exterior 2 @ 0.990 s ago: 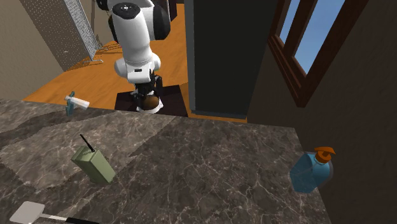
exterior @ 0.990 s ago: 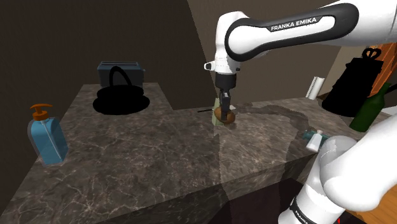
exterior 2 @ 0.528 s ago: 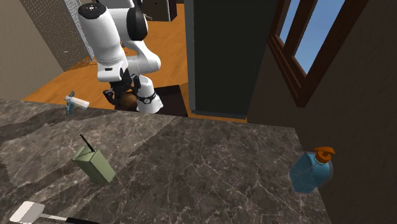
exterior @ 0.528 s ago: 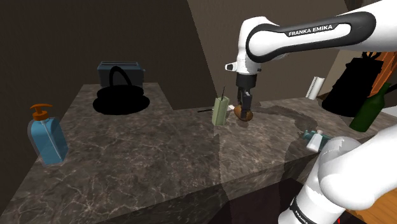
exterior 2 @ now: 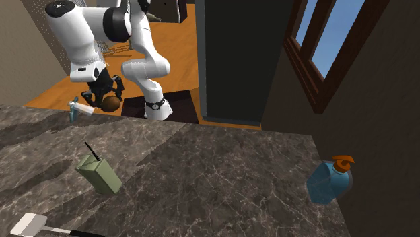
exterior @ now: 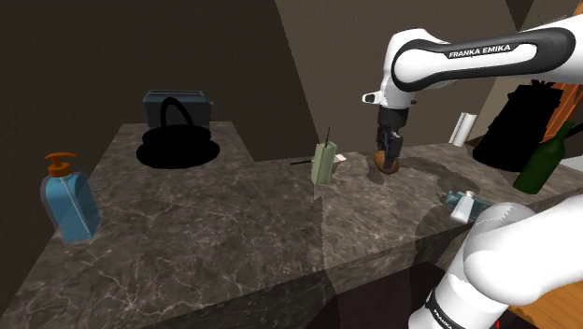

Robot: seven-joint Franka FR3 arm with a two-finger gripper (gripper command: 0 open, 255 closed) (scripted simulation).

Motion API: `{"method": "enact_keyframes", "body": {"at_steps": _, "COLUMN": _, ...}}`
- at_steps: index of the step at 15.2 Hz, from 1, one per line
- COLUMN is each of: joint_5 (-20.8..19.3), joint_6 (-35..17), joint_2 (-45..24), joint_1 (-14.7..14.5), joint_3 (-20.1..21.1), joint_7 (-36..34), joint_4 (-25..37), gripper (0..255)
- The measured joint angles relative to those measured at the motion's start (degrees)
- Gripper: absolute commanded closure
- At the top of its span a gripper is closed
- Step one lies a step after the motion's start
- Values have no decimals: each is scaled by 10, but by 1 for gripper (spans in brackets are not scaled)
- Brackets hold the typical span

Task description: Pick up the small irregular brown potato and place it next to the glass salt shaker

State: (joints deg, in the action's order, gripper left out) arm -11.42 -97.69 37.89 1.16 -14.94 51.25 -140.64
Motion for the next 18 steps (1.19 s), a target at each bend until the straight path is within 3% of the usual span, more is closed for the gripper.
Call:
{"method": "enact_keyframes", "body": {"at_steps": 11, "joint_5": -89, "joint_6": -13, "joint_2": 0, "joint_1": 62, "joint_3": -124, "joint_7": 142, "joint_4": 12, "gripper": 255}}
{"method": "enact_keyframes", "body": {"at_steps": 18, "joint_5": -103, "joint_6": -65, "joint_2": -8, "joint_1": 67, "joint_3": -143, "joint_7": 143, "joint_4": -31, "gripper": 255}}
